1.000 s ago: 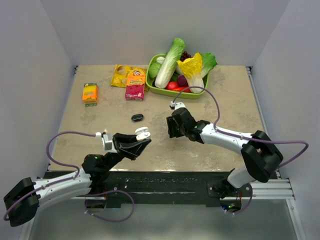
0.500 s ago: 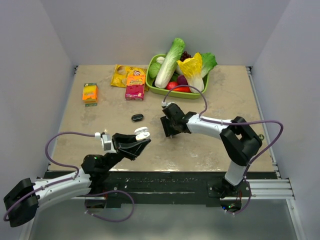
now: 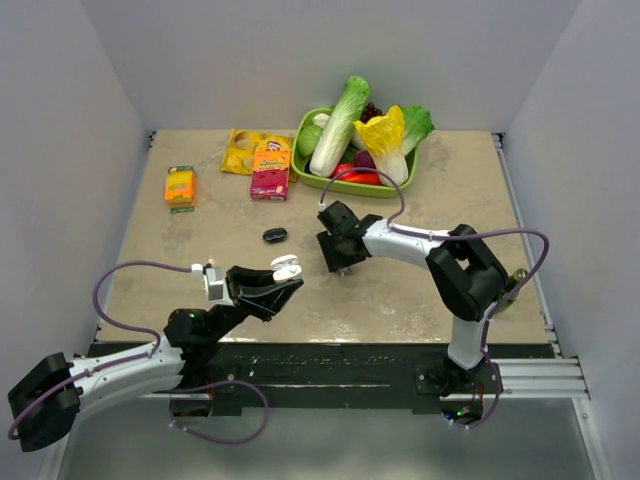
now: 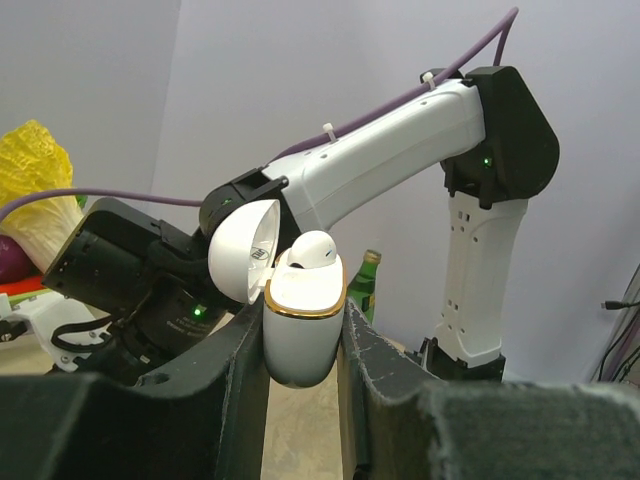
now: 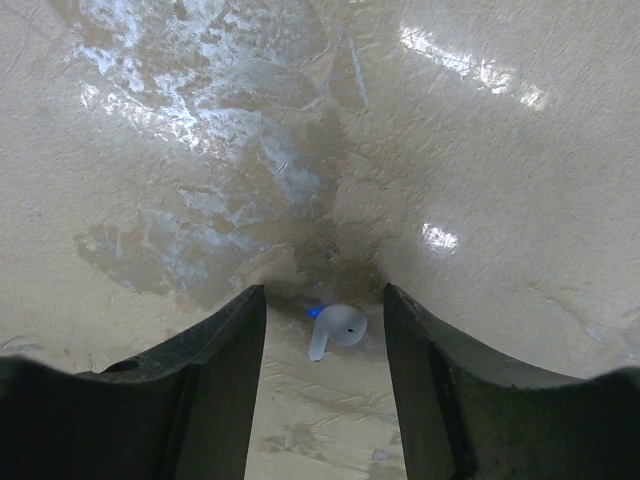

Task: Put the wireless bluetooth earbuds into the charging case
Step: Adjust the earbud at the center of the board.

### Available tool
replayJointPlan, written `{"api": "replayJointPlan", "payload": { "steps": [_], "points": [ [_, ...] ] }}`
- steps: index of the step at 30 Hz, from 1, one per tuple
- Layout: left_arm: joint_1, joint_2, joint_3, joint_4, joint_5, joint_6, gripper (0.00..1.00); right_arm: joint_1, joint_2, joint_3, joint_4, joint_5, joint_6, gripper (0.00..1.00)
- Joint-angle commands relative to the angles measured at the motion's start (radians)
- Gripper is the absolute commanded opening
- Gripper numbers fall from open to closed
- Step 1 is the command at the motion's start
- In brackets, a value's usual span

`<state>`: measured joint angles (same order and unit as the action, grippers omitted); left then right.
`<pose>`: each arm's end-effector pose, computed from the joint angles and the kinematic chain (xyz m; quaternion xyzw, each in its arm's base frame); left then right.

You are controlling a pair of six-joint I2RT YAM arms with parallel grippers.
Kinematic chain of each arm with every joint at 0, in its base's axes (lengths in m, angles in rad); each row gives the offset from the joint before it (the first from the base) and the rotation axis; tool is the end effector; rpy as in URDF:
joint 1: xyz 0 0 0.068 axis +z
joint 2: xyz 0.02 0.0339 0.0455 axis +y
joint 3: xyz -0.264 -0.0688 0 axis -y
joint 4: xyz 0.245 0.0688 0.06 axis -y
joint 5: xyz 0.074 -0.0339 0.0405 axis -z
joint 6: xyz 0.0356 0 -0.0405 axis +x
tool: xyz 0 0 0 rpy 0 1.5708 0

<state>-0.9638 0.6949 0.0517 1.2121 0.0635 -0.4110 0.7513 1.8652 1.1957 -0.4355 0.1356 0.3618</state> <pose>0.0789 -0.1175 0.2426 0.1578 0.4542 -0.5681 0.6679 0.2774 0.2525 0.1635 -0.1725 0.9554 0.0657 0.2303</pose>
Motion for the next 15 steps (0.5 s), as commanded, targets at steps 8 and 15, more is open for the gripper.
{"api": "replayJointPlan", "payload": {
  "steps": [8,15],
  "points": [
    [-0.004,-0.015,-0.193,0.113,0.015,-0.029,0.0,-0.018,0.048,0.058,-0.109,-0.014,0.019,0.48],
    [-0.004,-0.014,-0.207,0.133,0.018,-0.035,0.0,-0.02,0.012,0.025,-0.124,-0.025,0.039,0.44]
  ]
}}
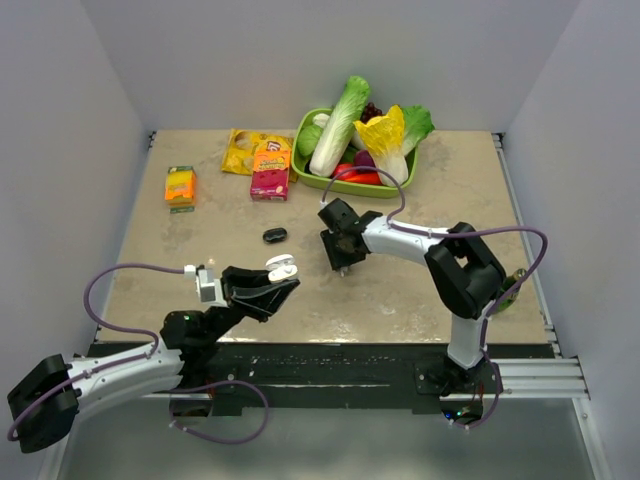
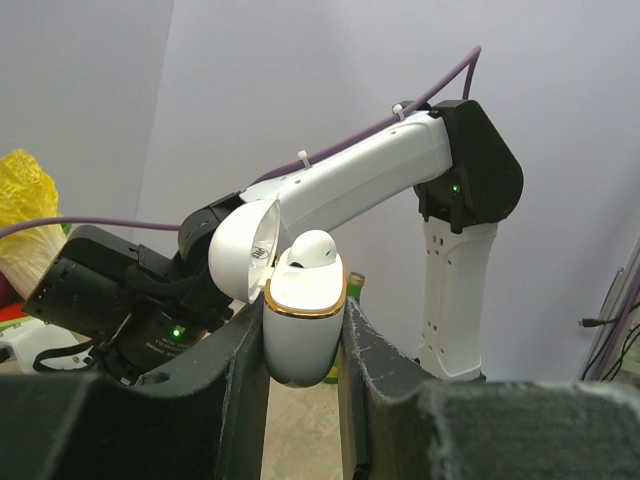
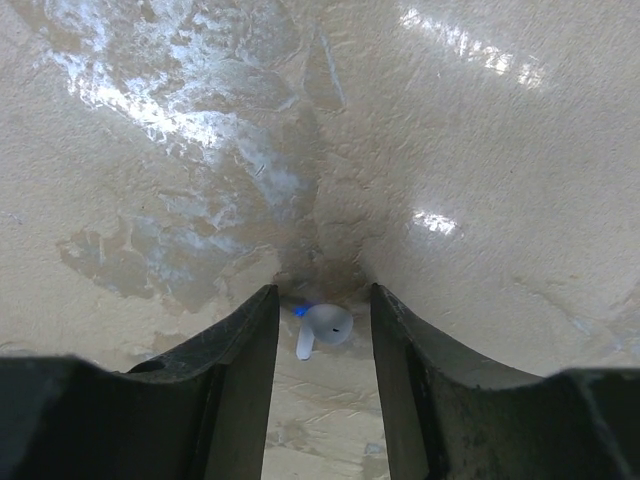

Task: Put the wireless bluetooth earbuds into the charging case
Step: Adjust the earbud at the center of the board.

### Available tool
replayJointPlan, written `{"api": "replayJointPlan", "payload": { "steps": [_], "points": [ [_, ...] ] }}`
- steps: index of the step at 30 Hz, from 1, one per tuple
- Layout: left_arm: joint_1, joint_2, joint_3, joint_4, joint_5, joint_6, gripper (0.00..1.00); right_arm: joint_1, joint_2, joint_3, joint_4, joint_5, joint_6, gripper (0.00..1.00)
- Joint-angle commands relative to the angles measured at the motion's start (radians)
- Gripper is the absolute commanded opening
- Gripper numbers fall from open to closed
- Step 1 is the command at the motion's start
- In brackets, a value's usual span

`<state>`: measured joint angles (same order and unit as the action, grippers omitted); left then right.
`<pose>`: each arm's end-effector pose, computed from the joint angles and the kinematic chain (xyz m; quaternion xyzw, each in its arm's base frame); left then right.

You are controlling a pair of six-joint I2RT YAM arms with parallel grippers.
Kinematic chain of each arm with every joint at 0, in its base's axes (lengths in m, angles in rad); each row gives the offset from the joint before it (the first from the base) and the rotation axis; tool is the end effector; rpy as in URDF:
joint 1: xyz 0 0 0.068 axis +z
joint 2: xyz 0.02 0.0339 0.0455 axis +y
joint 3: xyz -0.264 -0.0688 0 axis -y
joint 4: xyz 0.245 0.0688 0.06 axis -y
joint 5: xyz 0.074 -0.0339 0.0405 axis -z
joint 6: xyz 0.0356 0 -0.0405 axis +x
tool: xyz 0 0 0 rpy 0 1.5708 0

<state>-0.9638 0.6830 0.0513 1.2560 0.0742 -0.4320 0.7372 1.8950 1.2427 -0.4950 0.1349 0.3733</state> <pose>0.0761 -0.1142 0.2479 0.1515 0.4308 -0.5845 0.6706 0.2846 0.2520 0.1631 -0.1626 0.9619 0.0545 0.2129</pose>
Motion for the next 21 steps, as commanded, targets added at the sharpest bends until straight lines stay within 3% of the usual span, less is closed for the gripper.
{"api": "replayJointPlan", "payload": {
  "steps": [1,15,21],
  "points": [
    [-0.004,0.001,-0.208,0.091,0.012,-0.014,0.0,-0.005,-0.02,-0.025,-0.066,-0.024,0.03,0.44],
    [-0.004,0.03,-0.226,0.148,0.022,-0.03,0.0,-0.001,-0.008,-0.055,-0.037,-0.021,0.058,0.43],
    [-0.004,0.016,-0.226,0.125,0.015,-0.03,0.0,-0.001,0.001,-0.052,-0.039,-0.029,0.05,0.3]
  ]
}}
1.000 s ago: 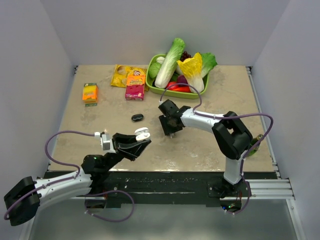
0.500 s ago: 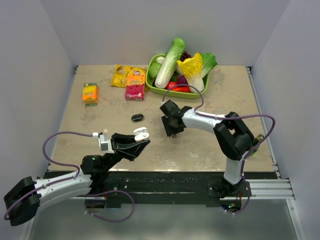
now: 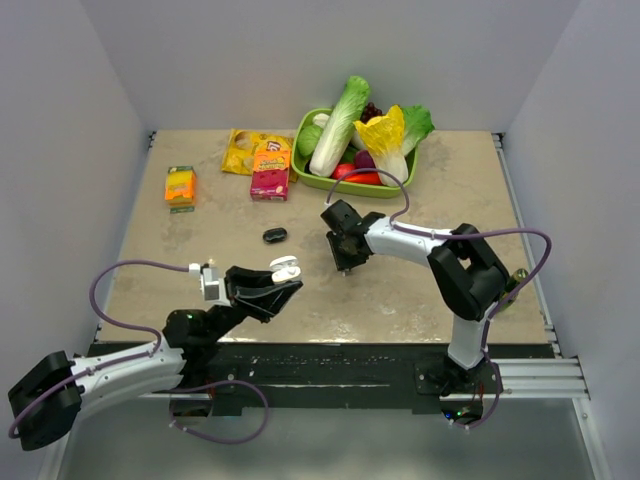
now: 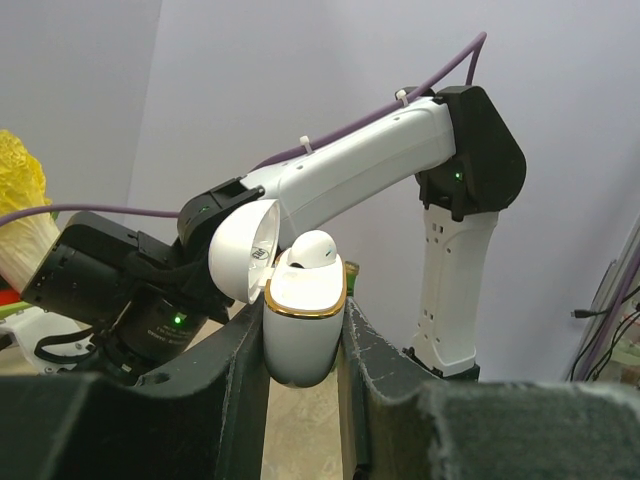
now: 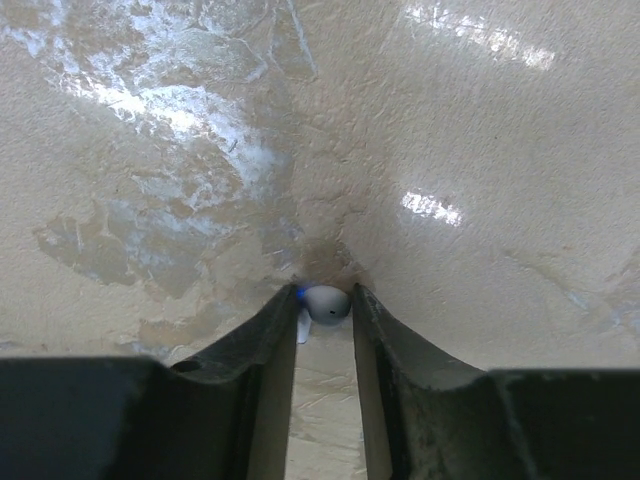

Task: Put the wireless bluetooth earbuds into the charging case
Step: Pick up the earbud from the center of the board.

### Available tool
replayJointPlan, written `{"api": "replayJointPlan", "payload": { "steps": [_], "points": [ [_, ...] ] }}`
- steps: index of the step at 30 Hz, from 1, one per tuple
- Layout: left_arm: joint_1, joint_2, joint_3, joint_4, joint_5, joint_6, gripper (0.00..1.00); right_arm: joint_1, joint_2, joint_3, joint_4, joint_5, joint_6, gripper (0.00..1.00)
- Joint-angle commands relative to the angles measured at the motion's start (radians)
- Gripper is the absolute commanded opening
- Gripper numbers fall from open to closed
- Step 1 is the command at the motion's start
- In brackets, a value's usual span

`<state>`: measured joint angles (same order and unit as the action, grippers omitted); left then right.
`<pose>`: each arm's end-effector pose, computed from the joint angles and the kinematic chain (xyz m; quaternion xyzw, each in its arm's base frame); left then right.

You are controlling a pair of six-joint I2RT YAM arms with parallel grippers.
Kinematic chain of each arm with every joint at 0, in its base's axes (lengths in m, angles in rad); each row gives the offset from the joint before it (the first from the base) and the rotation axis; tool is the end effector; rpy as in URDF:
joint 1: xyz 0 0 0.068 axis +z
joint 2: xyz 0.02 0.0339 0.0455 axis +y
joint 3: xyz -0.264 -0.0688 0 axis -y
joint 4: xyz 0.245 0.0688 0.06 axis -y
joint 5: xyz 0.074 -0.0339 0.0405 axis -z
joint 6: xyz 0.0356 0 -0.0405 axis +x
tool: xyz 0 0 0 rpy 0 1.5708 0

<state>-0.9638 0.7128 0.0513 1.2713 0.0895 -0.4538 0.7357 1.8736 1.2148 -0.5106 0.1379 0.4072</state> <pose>0.0773 -0.1170 0.2457 0.1549 0.4368 -0.5923 0.6590 0.2790 0.2459 0.1624 -0.1463 0.9667 0.0508 0.2038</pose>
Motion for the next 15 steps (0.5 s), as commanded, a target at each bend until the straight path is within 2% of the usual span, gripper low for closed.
{"api": "replayJointPlan", "payload": {
  "steps": [1,7,12,15],
  "points": [
    [-0.004,-0.013,-0.226,0.108,0.0,-0.008,0.0,-0.001,0.021,-0.029,-0.022,-0.032,0.016,0.29],
    [-0.004,0.008,-0.222,0.122,-0.002,-0.008,0.0,-0.001,0.013,-0.05,-0.009,-0.047,0.013,0.21],
    [-0.004,0.016,-0.217,0.12,0.001,-0.005,0.0,0.001,-0.036,-0.072,0.01,-0.049,0.022,0.0],
    [-0.004,0.013,-0.212,0.115,0.001,-0.002,0.0,0.001,-0.127,-0.089,0.052,-0.037,0.036,0.0]
  ]
}}
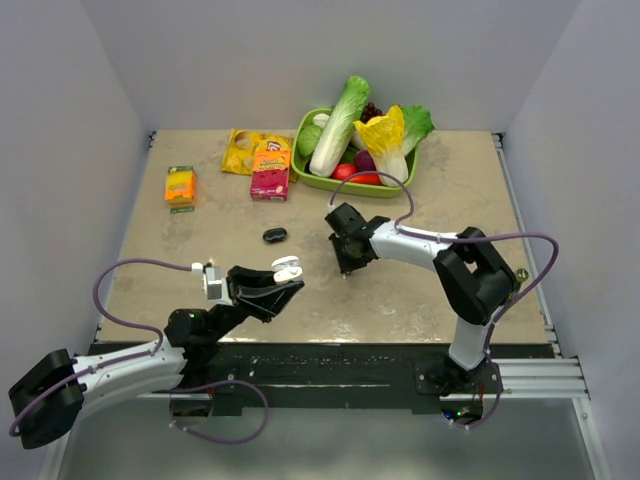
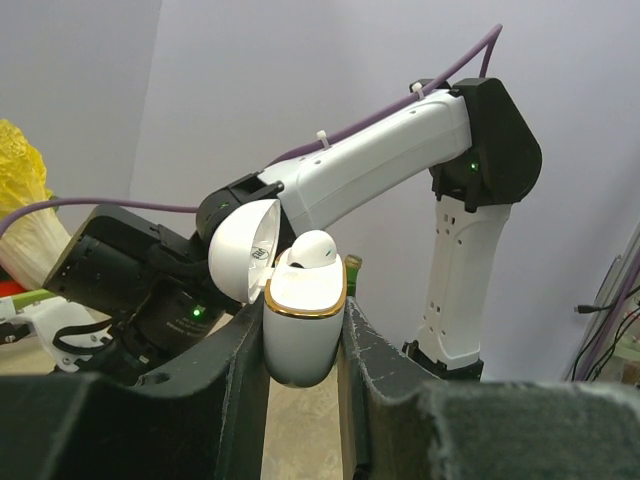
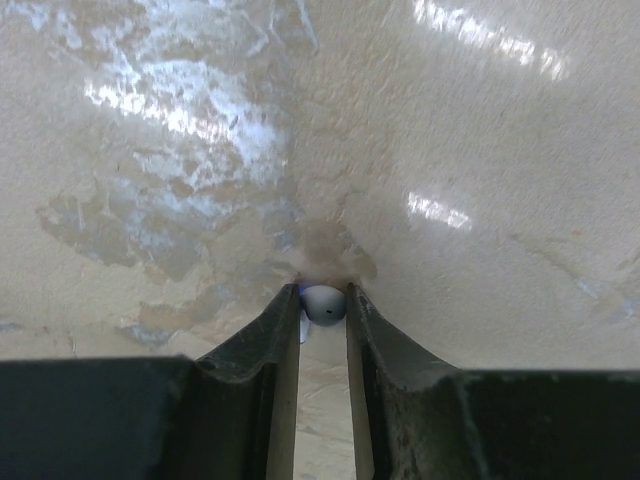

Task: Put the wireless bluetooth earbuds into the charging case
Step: Pick up the earbud from the center of the board.

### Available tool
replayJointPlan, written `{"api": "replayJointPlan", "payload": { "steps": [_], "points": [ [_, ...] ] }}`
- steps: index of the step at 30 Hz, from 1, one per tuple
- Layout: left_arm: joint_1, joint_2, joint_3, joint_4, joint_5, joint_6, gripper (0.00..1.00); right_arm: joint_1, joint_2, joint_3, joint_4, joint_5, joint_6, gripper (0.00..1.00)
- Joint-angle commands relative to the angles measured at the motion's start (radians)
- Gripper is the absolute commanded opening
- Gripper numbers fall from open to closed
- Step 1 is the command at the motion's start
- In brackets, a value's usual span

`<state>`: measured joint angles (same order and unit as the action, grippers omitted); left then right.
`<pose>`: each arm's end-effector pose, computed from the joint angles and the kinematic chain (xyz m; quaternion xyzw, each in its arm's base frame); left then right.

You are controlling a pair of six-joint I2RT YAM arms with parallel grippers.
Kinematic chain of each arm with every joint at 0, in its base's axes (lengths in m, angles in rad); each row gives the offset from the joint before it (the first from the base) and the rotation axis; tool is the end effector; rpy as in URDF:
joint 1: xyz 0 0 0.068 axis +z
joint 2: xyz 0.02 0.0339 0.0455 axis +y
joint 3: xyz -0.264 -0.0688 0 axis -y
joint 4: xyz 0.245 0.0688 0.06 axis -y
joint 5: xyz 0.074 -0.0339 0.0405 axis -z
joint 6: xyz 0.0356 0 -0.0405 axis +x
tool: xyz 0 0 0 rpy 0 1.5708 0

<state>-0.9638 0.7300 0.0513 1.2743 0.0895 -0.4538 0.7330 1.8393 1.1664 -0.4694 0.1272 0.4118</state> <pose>0.0785 -0.1187 0.2439 0.1563 0.4429 -0.5904 0.6564 0.2739 0.2405 0.1628 -0.1426 0.9648 0.0627 0.2120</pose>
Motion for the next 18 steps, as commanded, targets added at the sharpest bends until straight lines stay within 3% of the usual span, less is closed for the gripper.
{"api": "replayJointPlan", "payload": {
  "steps": [1,10,18],
  "points": [
    [-0.004,-0.006,-0.211,0.108,0.001,0.003,0.0,0.005,-0.124,-0.054,0.046,-0.017,0.035,0.0],
    [-0.003,-0.049,-0.151,0.028,-0.034,0.061,0.0,0.043,-0.62,-0.149,0.279,0.011,-0.045,0.0],
    [-0.004,0.072,-0.004,0.075,-0.047,0.113,0.0,0.092,-0.951,-0.186,0.344,-0.041,-0.163,0.0]
  ]
}}
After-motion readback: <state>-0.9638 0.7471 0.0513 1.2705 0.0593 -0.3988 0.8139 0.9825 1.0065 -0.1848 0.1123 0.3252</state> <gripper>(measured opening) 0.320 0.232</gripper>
